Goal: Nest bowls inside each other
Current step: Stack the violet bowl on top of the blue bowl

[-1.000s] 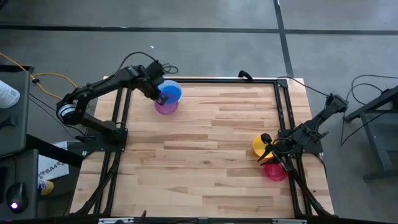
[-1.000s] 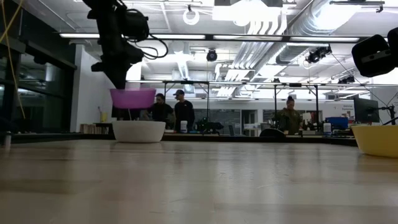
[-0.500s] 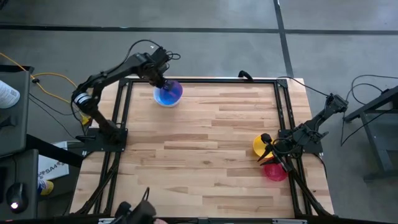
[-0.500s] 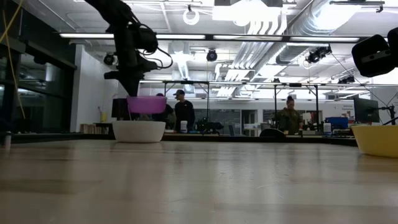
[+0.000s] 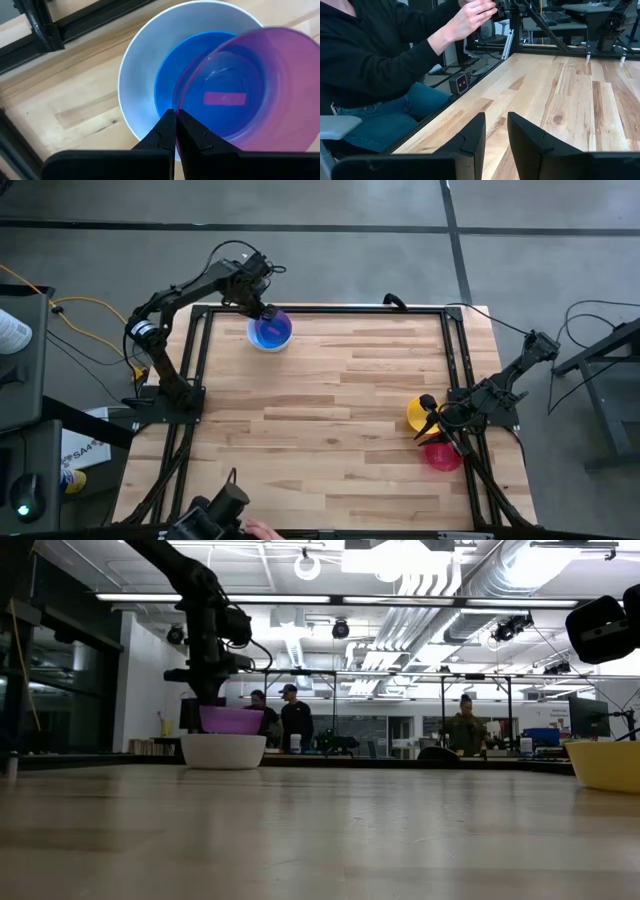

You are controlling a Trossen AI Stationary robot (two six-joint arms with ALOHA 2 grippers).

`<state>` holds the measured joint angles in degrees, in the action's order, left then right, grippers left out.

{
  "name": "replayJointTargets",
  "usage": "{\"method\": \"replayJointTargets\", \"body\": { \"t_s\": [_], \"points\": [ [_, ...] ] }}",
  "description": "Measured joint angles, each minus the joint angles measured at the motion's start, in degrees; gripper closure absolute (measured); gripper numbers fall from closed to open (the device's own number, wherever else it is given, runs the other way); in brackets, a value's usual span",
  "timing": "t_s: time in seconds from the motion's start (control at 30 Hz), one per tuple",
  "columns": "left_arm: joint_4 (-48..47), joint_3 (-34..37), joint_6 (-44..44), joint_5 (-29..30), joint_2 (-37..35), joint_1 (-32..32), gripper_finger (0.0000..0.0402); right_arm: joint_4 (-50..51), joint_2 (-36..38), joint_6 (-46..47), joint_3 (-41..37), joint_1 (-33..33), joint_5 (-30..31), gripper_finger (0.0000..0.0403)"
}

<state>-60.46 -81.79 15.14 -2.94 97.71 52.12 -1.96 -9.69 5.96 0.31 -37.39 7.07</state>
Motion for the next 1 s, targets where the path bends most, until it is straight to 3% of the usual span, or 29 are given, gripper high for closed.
{"method": "replayJointTargets", "body": {
  "t_s": [0.67, 1.0],
  "points": [
    [9.5, 10.1, -1.3, -3.4, 0.1, 2.7, 0.0399, 0.0, 0.0, 0.0, 0.0, 0.0, 0.0, 0.0327],
    [11.2, 10.3, -1.8, -4.0, 0.0, 2.6, 0.0327, 0.0, 0.0, 0.0, 0.0, 0.0, 0.0, 0.0327]
  ]
}}
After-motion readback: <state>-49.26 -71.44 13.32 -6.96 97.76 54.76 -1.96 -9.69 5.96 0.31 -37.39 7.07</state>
